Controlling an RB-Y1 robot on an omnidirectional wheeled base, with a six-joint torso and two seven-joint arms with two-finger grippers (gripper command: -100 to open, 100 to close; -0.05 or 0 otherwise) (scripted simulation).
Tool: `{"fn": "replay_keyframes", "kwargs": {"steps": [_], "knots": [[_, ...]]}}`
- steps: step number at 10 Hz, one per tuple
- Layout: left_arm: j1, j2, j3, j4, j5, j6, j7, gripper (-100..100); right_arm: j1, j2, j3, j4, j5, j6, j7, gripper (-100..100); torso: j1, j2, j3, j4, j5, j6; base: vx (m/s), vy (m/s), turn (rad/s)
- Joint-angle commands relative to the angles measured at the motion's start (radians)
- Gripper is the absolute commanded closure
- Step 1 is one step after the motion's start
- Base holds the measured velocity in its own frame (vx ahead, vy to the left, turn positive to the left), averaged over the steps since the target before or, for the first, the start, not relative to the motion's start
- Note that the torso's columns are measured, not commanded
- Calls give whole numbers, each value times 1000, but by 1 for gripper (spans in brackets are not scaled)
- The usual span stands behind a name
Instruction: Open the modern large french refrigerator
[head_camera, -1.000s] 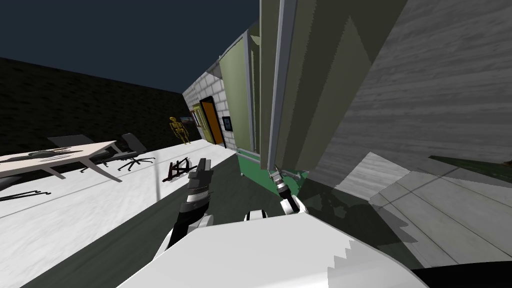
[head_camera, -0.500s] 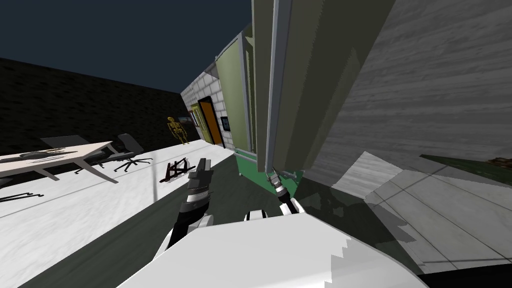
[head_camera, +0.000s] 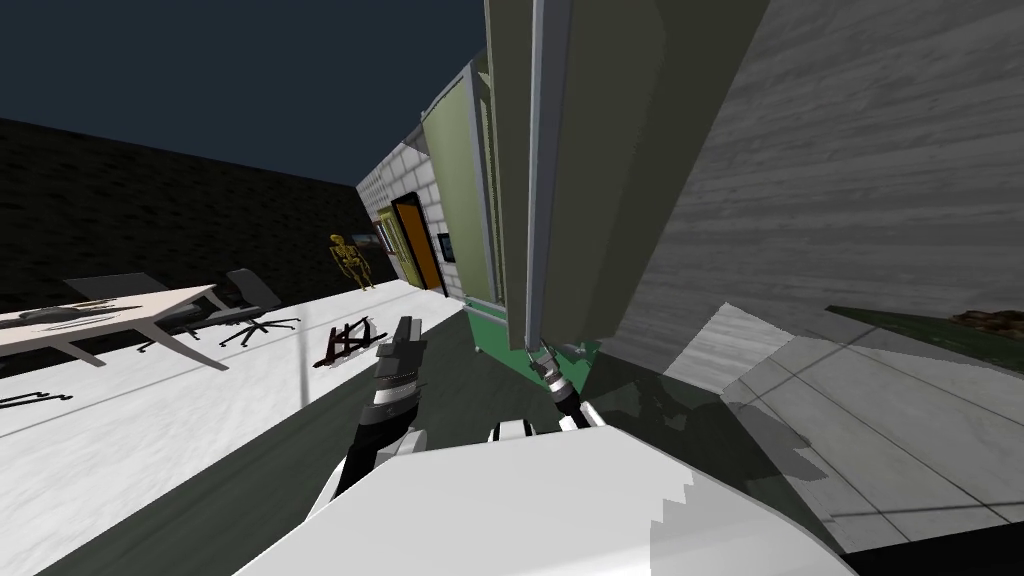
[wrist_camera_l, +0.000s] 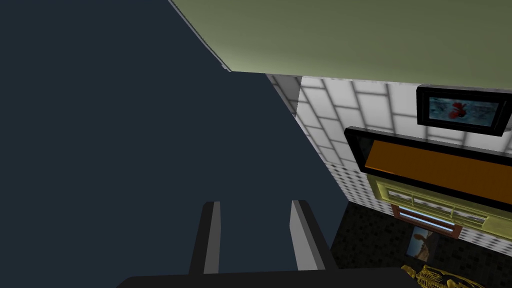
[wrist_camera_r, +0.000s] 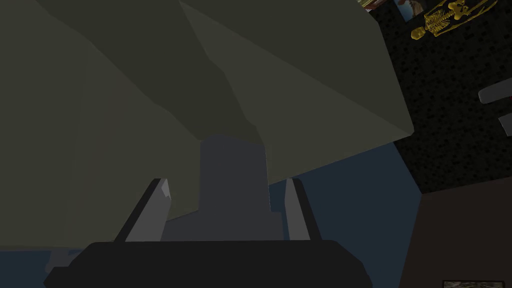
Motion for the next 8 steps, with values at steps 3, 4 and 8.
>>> {"fn": "replay_keyframes", "kwargs": {"steps": [3, 4, 8], "knots": [[0, 0, 0, 0, 0, 0, 0, 0, 89, 50, -6, -102, 132, -30, -106, 100, 0, 1, 0, 1, 0, 1, 0, -59, -22], [0, 0, 0, 0, 0, 0, 0, 0, 89, 50, -6, -105, 163, -30, -107, 100, -2, 3, 1, 2, 0, 1, -5, -83, -21], [0, 0, 0, 0, 0, 0, 0, 0, 134, 75, -9, -153, 255, -44, -159, 100, -2, 4, 2, 3, -1, 1, -8, -58, -11]]}}
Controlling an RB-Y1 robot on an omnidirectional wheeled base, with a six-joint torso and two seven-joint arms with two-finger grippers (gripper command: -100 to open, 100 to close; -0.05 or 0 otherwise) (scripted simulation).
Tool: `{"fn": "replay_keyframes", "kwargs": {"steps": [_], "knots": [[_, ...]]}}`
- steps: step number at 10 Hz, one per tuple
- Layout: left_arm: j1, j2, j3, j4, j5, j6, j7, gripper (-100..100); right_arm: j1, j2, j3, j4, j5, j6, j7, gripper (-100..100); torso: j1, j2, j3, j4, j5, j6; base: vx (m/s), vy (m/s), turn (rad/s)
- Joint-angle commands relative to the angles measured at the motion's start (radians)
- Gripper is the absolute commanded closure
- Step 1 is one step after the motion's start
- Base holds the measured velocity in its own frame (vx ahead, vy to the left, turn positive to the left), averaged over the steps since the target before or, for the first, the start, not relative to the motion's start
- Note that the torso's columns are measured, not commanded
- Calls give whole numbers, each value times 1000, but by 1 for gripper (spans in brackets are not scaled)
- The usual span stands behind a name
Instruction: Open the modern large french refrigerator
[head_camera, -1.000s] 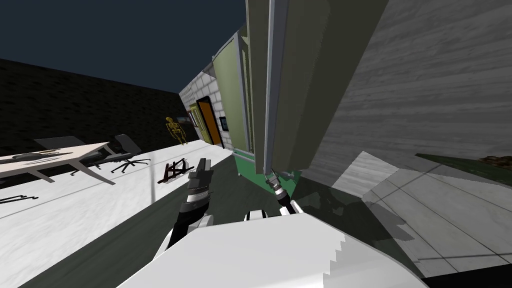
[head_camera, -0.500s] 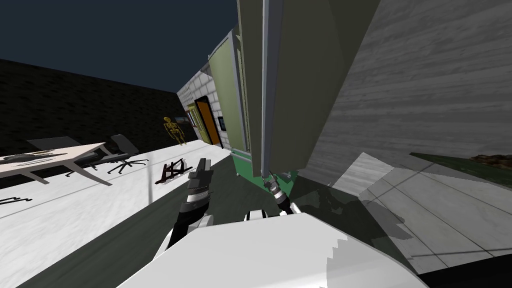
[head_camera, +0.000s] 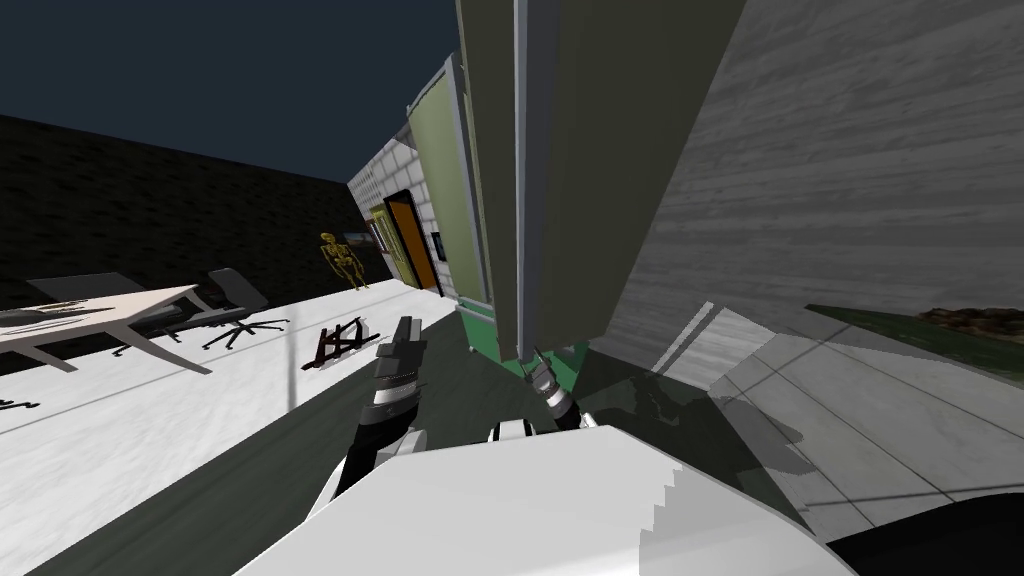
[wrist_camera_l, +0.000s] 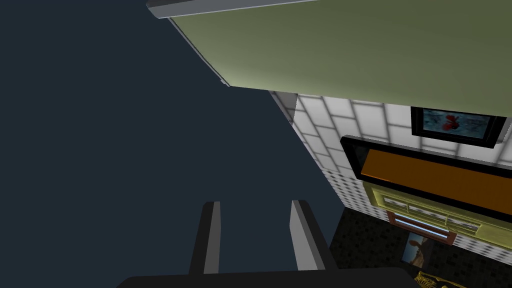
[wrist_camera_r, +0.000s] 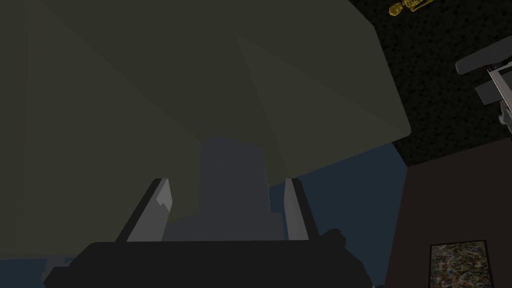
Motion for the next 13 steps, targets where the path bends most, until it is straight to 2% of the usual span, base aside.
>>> {"fn": "replay_keyframes", "kwargs": {"steps": [1, 3, 4, 5, 6, 12, 13], "knots": [[0, 0, 0, 0, 0, 0, 0, 0, 49, 30, -2, -54, 69, -21, -58, 100, 2, -2, -1, 0, 1, 0, -11, -71, -43], [0, 0, 0, 0, 0, 0, 0, 0, 49, 30, -2, -69, 111, -21, -62, 100, 1, 0, 0, 1, 0, 0, -8, -64, -5], [0, 0, 0, 0, 0, 0, 0, 0, 53, 26, -2, -58, 103, -12, -62, 100, 2, -1, -1, 1, 1, 0, -1, -16, 7], [0, 0, 0, 0, 0, 0, 0, 0, 47, 5, 22, -58, 114, -32, -86, 100, 3, -3, -2, -1, 1, 0, -53, -129, 152], [0, 0, 0, 0, 0, 0, 0, 0, 47, 5, 22, -58, 114, -32, -86, 100, -2, 1, 1, -3, -1, -2, -79, -173, 131], [0, 0, 0, 0, 0, 0, 0, 0, 24, -55, 93, -63, 138, -93, -154, 100, -3, -2, -2, 1, -1, 1, -121, -193, 112], [0, 0, 0, 0, 0, 0, 0, 0, 11, -63, 88, -91, 150, -29, -186, -100, -1, 1, -1, 2, -1, 1, -113, -92, 35]]}}
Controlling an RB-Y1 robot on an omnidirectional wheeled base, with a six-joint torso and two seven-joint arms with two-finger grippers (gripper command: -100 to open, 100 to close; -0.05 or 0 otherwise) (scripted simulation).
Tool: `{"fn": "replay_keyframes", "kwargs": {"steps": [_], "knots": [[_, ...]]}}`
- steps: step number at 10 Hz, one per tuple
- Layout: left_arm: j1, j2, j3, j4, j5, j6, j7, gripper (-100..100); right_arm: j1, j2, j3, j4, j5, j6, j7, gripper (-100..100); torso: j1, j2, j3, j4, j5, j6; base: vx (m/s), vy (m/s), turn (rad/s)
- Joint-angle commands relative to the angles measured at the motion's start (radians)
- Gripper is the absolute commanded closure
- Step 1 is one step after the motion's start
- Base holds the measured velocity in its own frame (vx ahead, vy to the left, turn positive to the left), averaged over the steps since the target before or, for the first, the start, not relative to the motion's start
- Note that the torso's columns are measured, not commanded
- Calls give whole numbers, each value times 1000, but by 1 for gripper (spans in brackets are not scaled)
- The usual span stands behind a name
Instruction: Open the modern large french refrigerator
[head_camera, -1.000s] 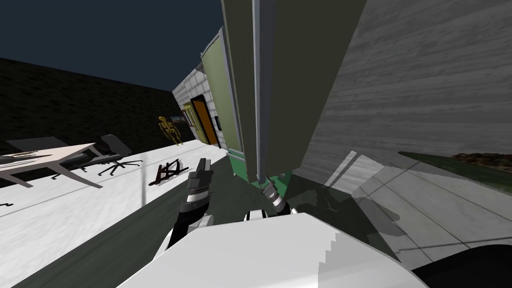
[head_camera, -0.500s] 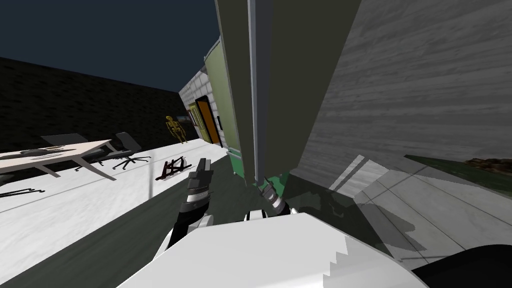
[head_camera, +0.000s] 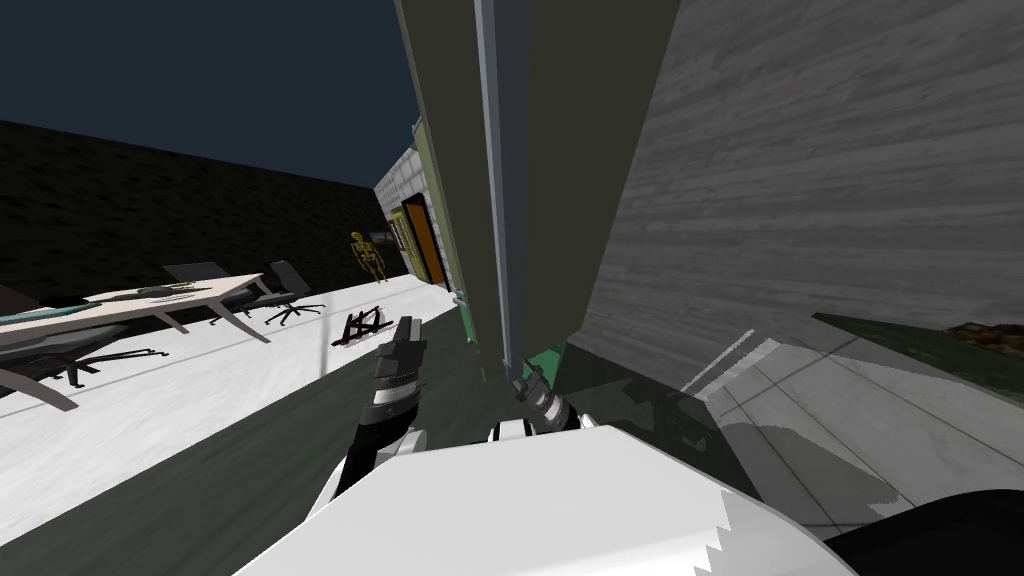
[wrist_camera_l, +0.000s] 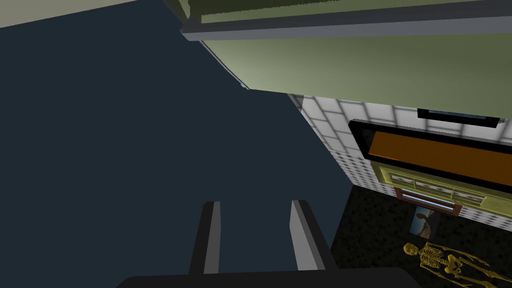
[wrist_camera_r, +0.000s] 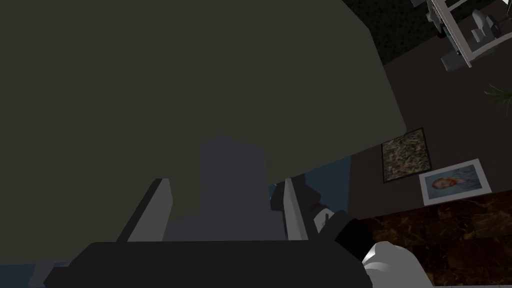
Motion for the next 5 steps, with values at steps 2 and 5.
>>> {"fn": "replay_keyframes", "kwargs": {"steps": [2, 5], "knots": [[0, 0, 0, 0, 0, 0, 0, 0, -51, -14, 2, -55, 14, 84, -69, -100, 11, -10, -4, -5, 3, -3, -63, 12, -22], [0, 0, 0, 0, 0, 0, 0, 0, -77, -21, 3, -82, 20, 126, -104, -100, 6, -2, -2, 0, 2, -3, -40, 18, 21]]}}
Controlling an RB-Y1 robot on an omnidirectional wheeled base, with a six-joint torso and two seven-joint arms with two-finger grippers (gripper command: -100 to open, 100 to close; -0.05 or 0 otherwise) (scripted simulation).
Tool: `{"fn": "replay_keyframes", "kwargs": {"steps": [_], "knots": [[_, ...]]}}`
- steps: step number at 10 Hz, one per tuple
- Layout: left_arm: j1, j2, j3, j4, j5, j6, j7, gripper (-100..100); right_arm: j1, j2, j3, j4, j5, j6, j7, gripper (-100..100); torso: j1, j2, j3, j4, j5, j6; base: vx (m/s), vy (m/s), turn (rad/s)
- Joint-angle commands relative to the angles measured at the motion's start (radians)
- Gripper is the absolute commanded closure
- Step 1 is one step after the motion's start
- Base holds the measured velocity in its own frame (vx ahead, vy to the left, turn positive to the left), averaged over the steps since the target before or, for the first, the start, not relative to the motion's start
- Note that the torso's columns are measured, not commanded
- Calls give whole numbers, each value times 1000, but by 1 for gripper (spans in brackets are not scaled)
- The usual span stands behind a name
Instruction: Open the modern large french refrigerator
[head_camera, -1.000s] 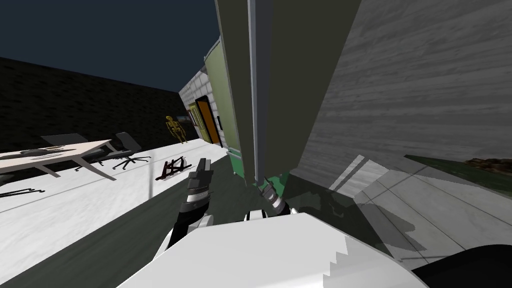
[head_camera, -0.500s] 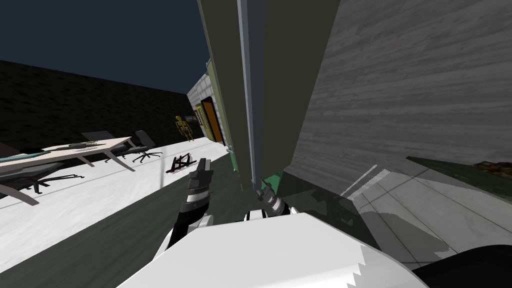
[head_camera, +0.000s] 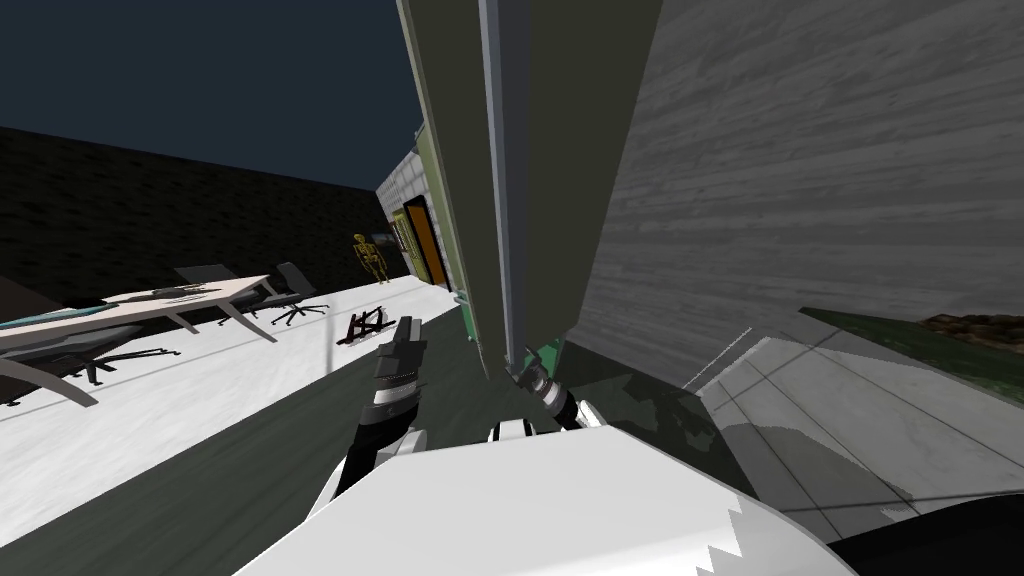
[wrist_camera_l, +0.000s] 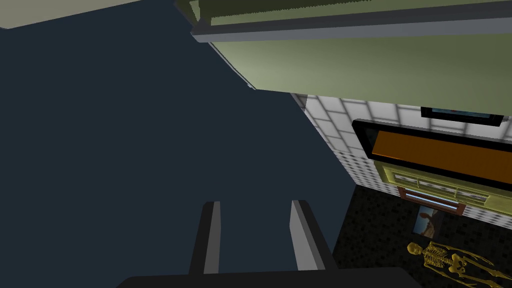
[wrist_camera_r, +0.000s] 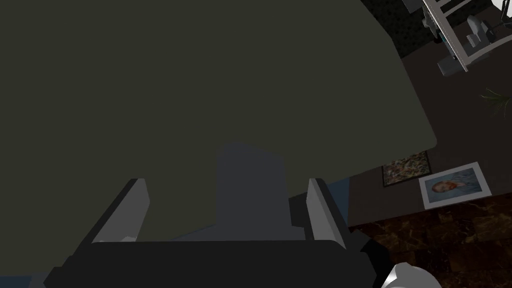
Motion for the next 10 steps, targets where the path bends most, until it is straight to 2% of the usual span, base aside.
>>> {"fn": "replay_keyframes", "kwargs": {"steps": [1, 6, 7, 8, 9, 10], "knots": [[0, 0, 0, 0, 0, 0, 0, 0, -41, 2, 3, -29, 2, 32, -34, -100, -5, 3, 2, 1, -1, 1, -30, 4, 6], [0, 0, 0, 0, 0, 0, 0, 0, -79, -8, 4, -70, 12, 95, -86, -100, -7, 12, 5, 12, -1, 3, -39, -1, 7], [0, 0, 0, 0, 0, 0, 0, 0, -79, -8, 4, -70, 12, 95, -86, -100, -7, 15, 6, 15, -1, 3, -25, -3, -1], [0, 0, 0, 0, 0, 0, 0, 0, -53, -16, 13, -46, 31, 119, -81, -100, -7, 14, 6, 15, -1, 2, 5, 2, 4], [0, 0, 0, 0, 0, 0, 0, 0, -51, -18, 12, -39, 32, 123, -79, 0, -6, 11, 6, 7, -2, 2, 9, 0, -3], [0, 0, 0, 0, 0, 0, 0, 0, -48, -20, 11, -34, 34, 127, -78, 0, -6, 5, 5, 1, -2, 2, 0, 0, 0]]}}
